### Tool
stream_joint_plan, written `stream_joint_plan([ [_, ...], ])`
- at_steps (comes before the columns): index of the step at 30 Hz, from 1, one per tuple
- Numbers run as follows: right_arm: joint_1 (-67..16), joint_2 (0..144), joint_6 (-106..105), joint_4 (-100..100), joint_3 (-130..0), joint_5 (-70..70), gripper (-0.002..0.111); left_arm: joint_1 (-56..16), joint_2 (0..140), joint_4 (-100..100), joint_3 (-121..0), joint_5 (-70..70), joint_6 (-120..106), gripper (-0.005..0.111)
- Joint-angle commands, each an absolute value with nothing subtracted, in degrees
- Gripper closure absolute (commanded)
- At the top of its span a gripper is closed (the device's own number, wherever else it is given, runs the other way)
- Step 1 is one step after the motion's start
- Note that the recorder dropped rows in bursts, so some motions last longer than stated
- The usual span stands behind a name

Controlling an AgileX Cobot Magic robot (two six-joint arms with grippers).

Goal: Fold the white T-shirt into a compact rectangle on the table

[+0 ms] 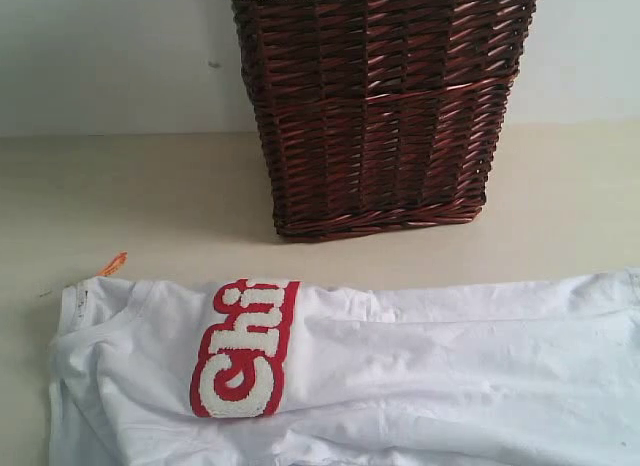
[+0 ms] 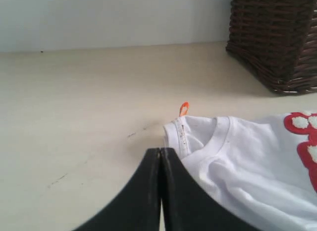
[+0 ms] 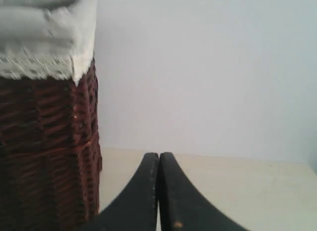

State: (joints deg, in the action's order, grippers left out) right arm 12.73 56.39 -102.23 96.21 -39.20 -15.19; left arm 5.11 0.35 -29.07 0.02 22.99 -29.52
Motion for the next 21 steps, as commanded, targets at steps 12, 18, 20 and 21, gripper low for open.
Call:
stream_joint_plan([
  [12, 12.68, 16.70, -117.74, 99.95, -5.79, -14.77, 0.108, 4.80, 0.00, -29.32, 0.00, 22.87, -29.62, 0.107],
  [18, 12.68, 4.90, -119.21, 99.95, 0.00, -13.47, 0.108, 4.80, 0.00, -29.32, 0.00, 22.87, -29.62, 0.107],
  [20, 12.63, 3.94, -114.56, 99.95, 0.00, -12.36, 0.108, 4.80, 0.00, -29.32, 0.00, 22.87, -29.62, 0.107],
  [21, 12.14, 3.94, -113.01, 99.95, 0.00, -12.07, 0.108, 4.80, 0.00, -29.32, 0.00, 22.87, -29.62, 0.107],
])
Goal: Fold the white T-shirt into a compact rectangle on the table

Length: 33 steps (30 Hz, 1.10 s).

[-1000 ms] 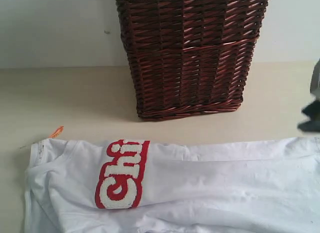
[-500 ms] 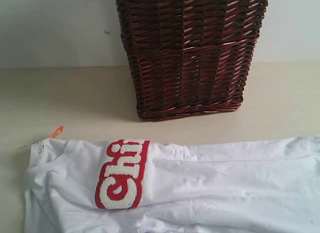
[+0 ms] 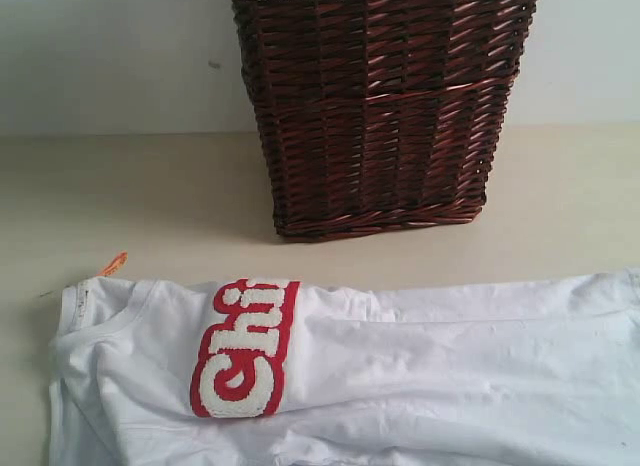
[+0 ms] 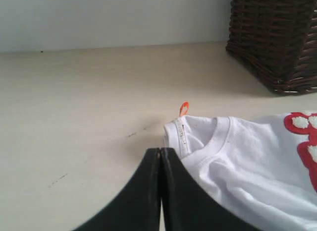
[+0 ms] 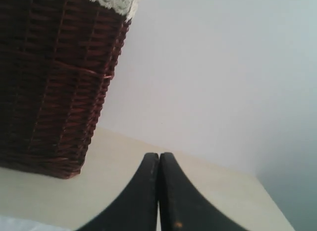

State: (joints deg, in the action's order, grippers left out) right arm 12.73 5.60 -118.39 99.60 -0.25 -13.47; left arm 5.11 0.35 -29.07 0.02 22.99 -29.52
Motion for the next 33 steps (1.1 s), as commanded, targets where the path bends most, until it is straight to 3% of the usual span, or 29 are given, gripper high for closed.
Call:
stream_joint_plan([
  [1, 11.48, 3.94, -111.67, 99.95, 0.00, -12.07, 0.108, 4.80, 0.00, -29.32, 0.00, 22.87, -29.62, 0.107],
  [12, 10.32, 3.94, -107.17, 99.95, 0.00, -12.16, 0.108, 4.80, 0.00, -29.32, 0.00, 22.87, -29.75, 0.107],
  [16, 6.21, 3.94, -107.13, 99.95, 0.00, -11.50, 0.108, 4.80, 0.00, -29.32, 0.00, 22.87, -29.75, 0.107],
  [25, -1.36, 0.00, -102.70, 99.95, 0.00, 9.62, 0.108, 4.80, 0.00, -29.32, 0.00, 22.87, -29.75, 0.107],
  [33, -2.63, 0.00, -100.26, 99.95, 0.00, 4.38, 0.108, 4.80, 0.00, -29.34, 0.00, 22.68, -29.75, 0.107],
])
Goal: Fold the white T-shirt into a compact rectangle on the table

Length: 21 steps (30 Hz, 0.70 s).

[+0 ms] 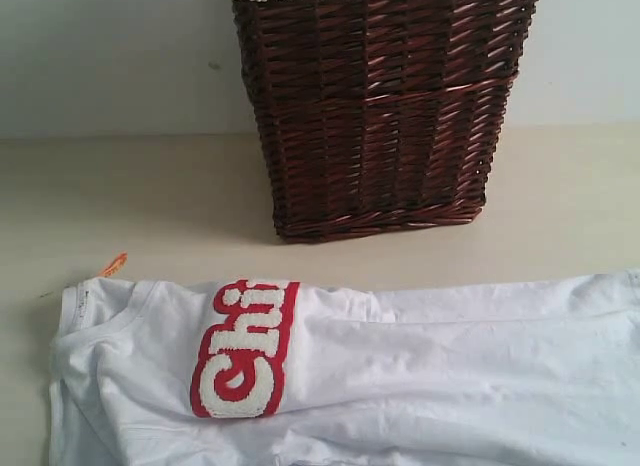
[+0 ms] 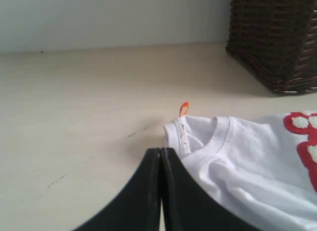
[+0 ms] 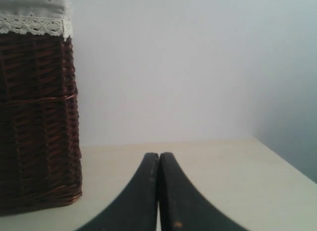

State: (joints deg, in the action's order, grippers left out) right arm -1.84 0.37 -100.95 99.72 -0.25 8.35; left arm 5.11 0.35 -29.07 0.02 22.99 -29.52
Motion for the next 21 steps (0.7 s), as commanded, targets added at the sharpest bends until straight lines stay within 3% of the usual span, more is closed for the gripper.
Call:
stream_joint_plan([
  [1, -2.63, 0.00, -100.26, 99.95, 0.00, 3.36, 0.108, 4.80, 0.00, -29.34, 0.00, 22.68, -29.63, 0.107],
  [13, -2.63, 0.00, -97.55, 95.71, 0.00, 3.05, 0.108, 4.80, 0.00, -29.34, 0.00, 22.68, -29.63, 0.107],
  [15, -2.63, 0.00, -83.13, 82.38, 0.00, 2.90, 0.108, 4.80, 0.00, -29.34, 0.00, 22.68, -29.63, 0.107],
  [19, -2.63, 0.00, -31.63, 41.57, 0.00, 1.63, 0.108, 4.80, 0.00, -29.34, 0.00, 22.68, -29.63, 0.107],
  [21, -2.63, 0.00, -12.39, 31.18, 0.00, -2.14, 0.108, 4.80, 0.00, -29.34, 0.00, 22.68, -29.63, 0.107],
])
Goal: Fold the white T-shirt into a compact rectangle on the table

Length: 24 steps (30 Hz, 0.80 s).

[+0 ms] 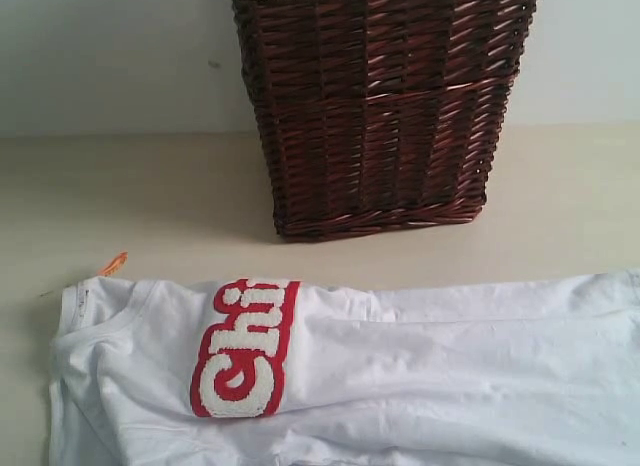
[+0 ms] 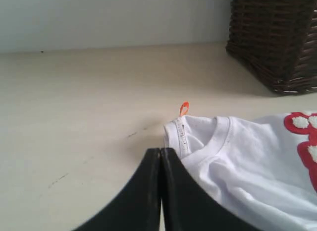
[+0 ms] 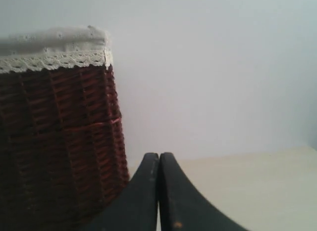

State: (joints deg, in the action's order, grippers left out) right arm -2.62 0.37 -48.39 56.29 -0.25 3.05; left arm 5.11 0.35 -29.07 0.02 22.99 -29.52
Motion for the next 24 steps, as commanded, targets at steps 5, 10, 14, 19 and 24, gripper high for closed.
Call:
stream_joint_plan([
  [5, -2.63, 0.00, -6.99, 17.66, 0.00, -22.01, 0.108, 4.80, 0.00, -29.34, 0.00, 22.68, -29.74, 0.107],
  [10, -2.63, 0.00, -2.99, 8.62, 0.00, -19.32, 0.108, 4.80, 0.00, -29.34, 0.00, 22.68, -29.74, 0.107],
  [14, -2.63, 0.00, -6.39, 2.54, 0.00, -18.81, 0.108, 4.80, 0.00, -29.34, 0.00, 22.68, -29.74, 0.107],
  [19, -2.63, 0.00, -5.89, 3.98, 0.00, -18.60, 0.108, 4.80, 0.00, -29.34, 0.00, 22.68, -29.74, 0.107],
  [24, -2.63, 0.00, -5.92, 4.12, 0.00, -18.13, 0.108, 4.80, 0.00, -29.34, 0.00, 22.68, -29.74, 0.107],
])
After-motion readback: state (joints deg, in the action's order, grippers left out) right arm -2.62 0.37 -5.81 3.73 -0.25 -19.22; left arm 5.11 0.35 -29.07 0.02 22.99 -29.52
